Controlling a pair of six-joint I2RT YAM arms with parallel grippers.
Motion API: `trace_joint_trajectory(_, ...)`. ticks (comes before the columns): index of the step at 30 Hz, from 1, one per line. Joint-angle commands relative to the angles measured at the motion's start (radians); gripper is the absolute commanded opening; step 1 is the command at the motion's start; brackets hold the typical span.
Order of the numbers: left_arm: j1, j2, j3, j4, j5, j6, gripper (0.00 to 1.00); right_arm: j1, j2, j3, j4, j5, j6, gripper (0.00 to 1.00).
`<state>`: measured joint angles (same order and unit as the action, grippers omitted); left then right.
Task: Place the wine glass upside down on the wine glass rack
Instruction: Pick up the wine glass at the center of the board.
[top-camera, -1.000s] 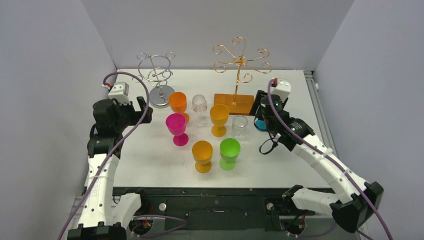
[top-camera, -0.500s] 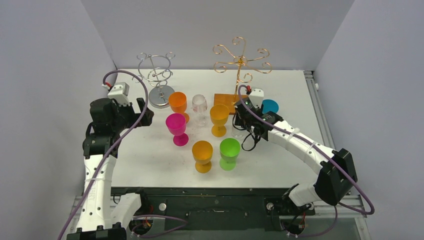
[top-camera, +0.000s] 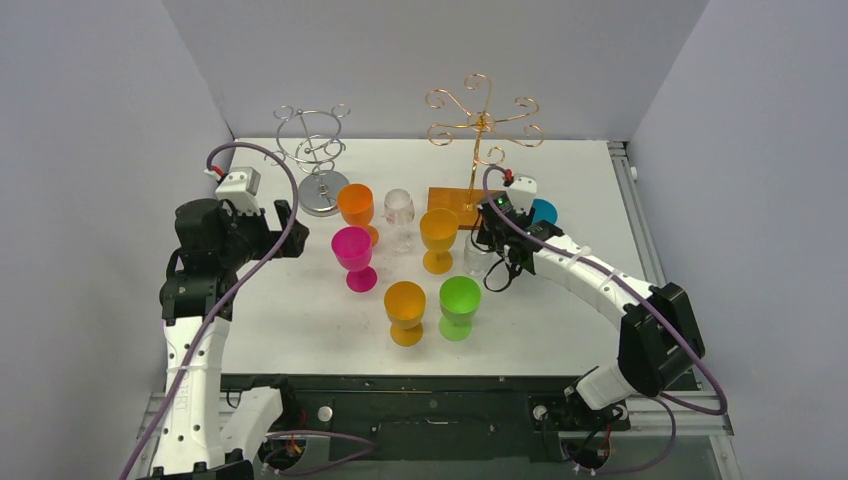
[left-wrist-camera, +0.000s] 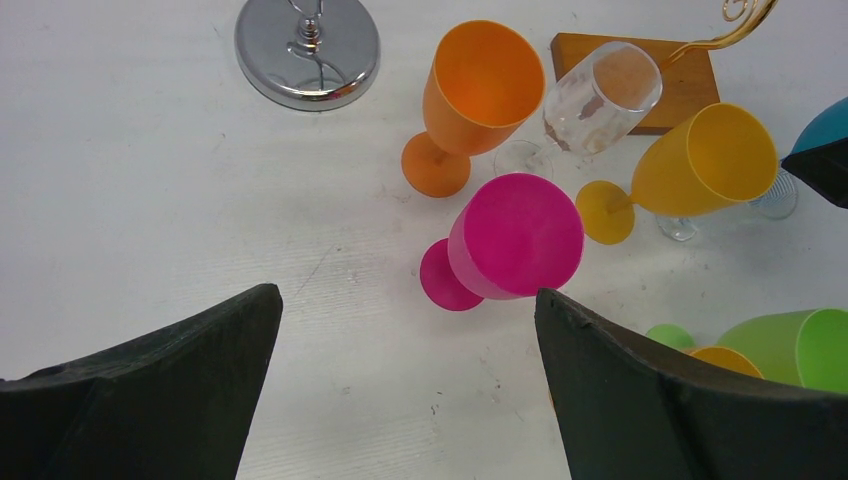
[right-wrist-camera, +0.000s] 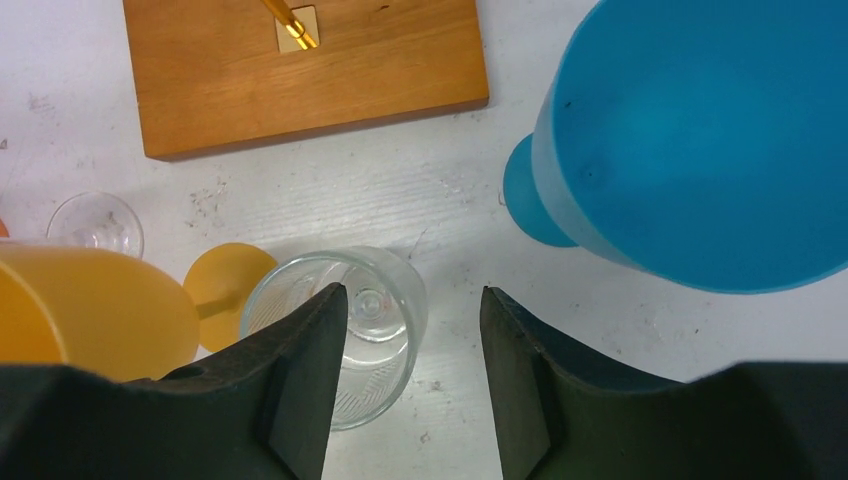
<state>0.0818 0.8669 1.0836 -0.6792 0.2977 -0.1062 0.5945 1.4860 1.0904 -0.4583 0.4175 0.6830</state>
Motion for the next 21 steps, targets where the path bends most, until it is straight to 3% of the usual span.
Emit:
trace_joint_trajectory(1,0.007,-0.012,0.049,-0.004,0.051,0.015,0.96,-0.014,0.014,-0.024,0.093,0.001,0.0,0.48)
trace_joint_trajectory(11,0.007,0.006,0.074,-0.019,0.101,0.013,0.96,-0.013,0.085,-0.047,0.136,-0.011,0.001,0.45)
trace_joint_trajectory(17,0.006,0.013,0.087,-0.038,0.117,0.019,0.96,-0.011,0.112,-0.081,0.169,-0.015,0.018,0.38)
trace_joint_trajectory(21,0.006,0.019,0.095,-0.048,0.138,0.022,0.96,-0.003,0.096,-0.113,0.186,-0.016,0.024,0.28)
